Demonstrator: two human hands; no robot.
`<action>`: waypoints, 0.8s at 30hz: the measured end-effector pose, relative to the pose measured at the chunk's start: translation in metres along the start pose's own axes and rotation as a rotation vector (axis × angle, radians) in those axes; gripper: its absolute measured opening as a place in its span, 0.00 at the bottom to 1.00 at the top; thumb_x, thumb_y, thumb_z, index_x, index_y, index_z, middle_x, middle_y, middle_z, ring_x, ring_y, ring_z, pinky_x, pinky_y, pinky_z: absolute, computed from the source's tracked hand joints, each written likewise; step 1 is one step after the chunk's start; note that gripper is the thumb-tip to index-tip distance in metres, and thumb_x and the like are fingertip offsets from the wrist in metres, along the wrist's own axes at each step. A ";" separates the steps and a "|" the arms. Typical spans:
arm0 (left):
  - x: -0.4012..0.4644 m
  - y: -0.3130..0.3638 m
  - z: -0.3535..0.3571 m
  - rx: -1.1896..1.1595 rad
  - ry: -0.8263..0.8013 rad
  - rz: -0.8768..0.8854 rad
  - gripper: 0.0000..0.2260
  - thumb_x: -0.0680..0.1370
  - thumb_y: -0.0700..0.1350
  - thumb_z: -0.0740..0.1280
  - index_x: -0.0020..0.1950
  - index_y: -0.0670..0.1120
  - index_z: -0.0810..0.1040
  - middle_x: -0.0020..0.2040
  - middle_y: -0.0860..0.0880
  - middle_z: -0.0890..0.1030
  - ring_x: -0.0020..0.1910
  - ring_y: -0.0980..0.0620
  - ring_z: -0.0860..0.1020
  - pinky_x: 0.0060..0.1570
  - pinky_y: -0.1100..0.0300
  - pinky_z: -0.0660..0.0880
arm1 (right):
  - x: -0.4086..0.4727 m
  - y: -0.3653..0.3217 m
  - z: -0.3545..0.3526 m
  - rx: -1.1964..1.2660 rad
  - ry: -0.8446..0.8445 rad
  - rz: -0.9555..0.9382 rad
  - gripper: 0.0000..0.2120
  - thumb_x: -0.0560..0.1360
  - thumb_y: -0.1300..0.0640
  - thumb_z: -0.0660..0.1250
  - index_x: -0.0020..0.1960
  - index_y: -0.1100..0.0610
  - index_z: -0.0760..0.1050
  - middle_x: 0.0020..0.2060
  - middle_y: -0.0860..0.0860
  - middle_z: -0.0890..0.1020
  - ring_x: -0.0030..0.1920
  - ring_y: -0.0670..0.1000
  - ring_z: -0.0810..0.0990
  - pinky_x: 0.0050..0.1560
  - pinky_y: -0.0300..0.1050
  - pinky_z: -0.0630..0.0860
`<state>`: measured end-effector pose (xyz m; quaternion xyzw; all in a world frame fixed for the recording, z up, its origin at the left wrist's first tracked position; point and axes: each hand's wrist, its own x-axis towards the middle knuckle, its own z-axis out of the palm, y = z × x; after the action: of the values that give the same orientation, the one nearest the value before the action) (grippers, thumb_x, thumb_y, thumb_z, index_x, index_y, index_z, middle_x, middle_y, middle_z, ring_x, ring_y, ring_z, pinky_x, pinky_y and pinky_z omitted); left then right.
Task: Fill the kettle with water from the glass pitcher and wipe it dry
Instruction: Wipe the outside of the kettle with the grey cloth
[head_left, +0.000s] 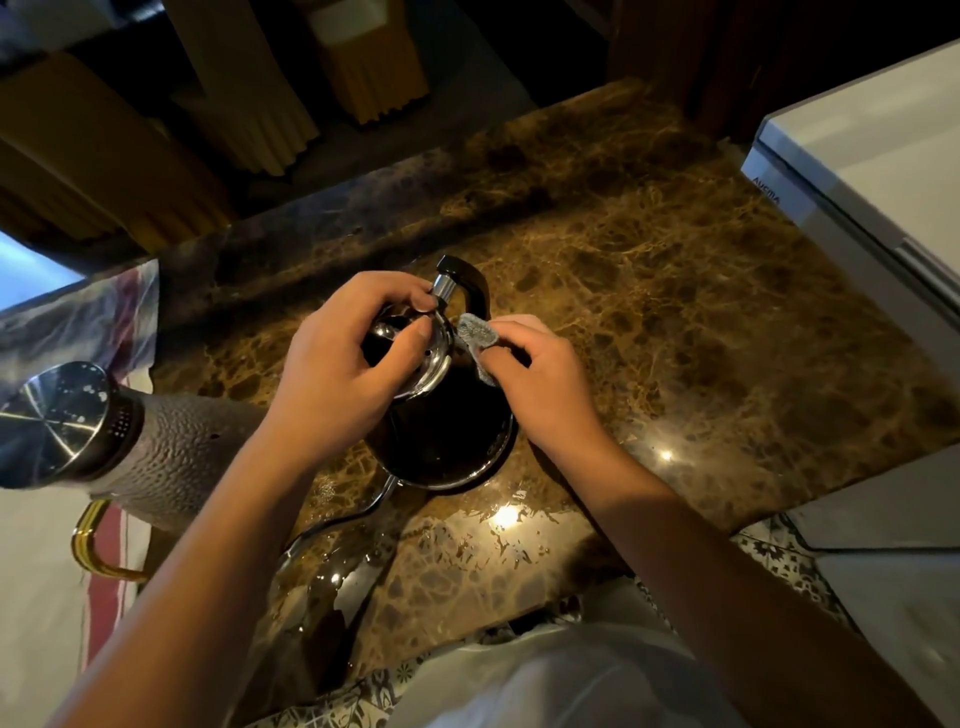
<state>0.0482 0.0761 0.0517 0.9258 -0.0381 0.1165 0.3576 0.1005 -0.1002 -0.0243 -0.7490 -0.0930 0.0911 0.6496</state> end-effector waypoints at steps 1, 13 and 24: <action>0.000 0.000 0.000 0.000 0.000 0.000 0.11 0.81 0.49 0.65 0.63 0.50 0.77 0.62 0.56 0.80 0.61 0.55 0.79 0.58 0.51 0.79 | -0.002 -0.006 0.000 0.021 -0.007 -0.034 0.07 0.80 0.57 0.70 0.56 0.55 0.86 0.54 0.46 0.83 0.54 0.40 0.81 0.54 0.32 0.76; -0.001 0.001 0.001 -0.014 0.008 -0.006 0.11 0.81 0.48 0.65 0.63 0.50 0.77 0.62 0.55 0.80 0.61 0.55 0.79 0.57 0.56 0.78 | 0.006 0.042 -0.014 -0.105 -0.104 0.038 0.11 0.81 0.62 0.66 0.58 0.59 0.85 0.55 0.54 0.84 0.53 0.46 0.82 0.56 0.45 0.77; -0.001 -0.001 0.002 -0.016 0.009 0.001 0.10 0.82 0.47 0.65 0.62 0.51 0.78 0.63 0.57 0.80 0.63 0.55 0.78 0.60 0.50 0.78 | 0.030 -0.005 -0.054 0.364 0.059 0.283 0.09 0.76 0.65 0.73 0.43 0.54 0.75 0.48 0.55 0.84 0.49 0.57 0.85 0.53 0.57 0.82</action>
<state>0.0478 0.0753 0.0499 0.9224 -0.0377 0.1202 0.3651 0.1437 -0.1436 -0.0124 -0.6275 0.0500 0.1746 0.7572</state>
